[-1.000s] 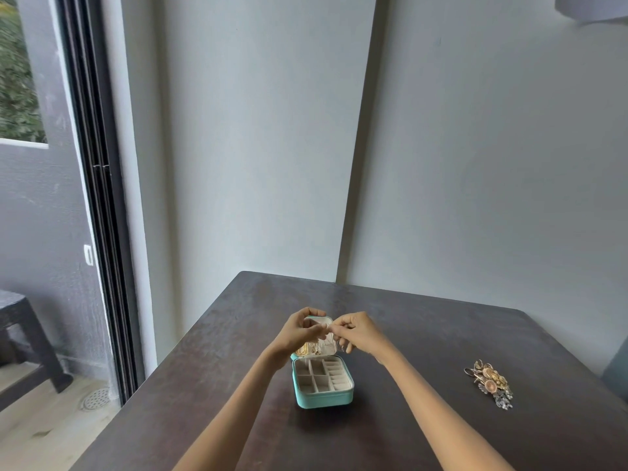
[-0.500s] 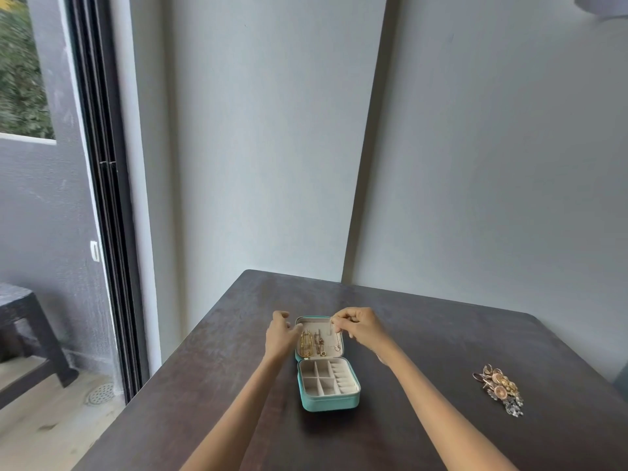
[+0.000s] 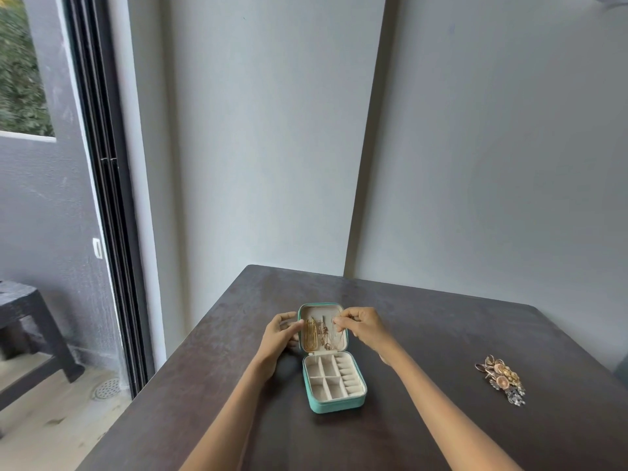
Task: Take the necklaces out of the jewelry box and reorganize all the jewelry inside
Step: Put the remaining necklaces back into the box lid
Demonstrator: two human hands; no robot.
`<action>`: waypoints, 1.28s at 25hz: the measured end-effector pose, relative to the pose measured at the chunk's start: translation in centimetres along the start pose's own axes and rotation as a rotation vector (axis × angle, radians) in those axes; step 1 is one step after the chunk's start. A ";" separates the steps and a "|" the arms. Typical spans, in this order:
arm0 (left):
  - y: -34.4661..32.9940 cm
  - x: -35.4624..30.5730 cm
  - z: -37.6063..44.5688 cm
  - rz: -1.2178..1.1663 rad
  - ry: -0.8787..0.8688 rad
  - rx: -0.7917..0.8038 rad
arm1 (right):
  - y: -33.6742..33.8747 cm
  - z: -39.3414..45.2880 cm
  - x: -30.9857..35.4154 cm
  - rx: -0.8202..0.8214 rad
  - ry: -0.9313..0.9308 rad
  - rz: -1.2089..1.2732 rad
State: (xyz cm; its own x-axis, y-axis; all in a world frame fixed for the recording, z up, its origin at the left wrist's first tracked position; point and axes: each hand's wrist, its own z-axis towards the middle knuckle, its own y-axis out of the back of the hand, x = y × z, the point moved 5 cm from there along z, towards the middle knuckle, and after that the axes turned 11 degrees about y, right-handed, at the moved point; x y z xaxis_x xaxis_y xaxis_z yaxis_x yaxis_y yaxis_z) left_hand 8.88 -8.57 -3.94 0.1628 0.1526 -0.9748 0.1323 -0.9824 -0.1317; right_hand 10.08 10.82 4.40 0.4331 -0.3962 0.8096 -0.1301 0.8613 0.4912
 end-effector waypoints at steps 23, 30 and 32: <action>-0.7 -1.1 -2.1 0.026 -0.175 0.139 | -1.3 1.1 1.1 -0.090 0.475 -1.353; -0.7 -1.3 -2.2 0.035 -0.183 0.153 | -0.5 1.1 1.9 -0.192 0.511 -1.272; -0.8 -1.3 -2.3 0.040 -0.182 0.154 | -0.3 1.1 2.0 -0.206 0.509 -1.227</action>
State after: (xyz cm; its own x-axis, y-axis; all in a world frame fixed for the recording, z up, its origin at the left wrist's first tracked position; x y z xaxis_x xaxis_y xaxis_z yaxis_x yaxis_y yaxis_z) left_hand 10.82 -7.75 -2.16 -0.0156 0.1048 -0.9944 -0.0236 -0.9943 -0.1045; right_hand 10.03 9.41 6.17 0.4591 -0.8181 -0.3463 0.6943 0.0873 0.7143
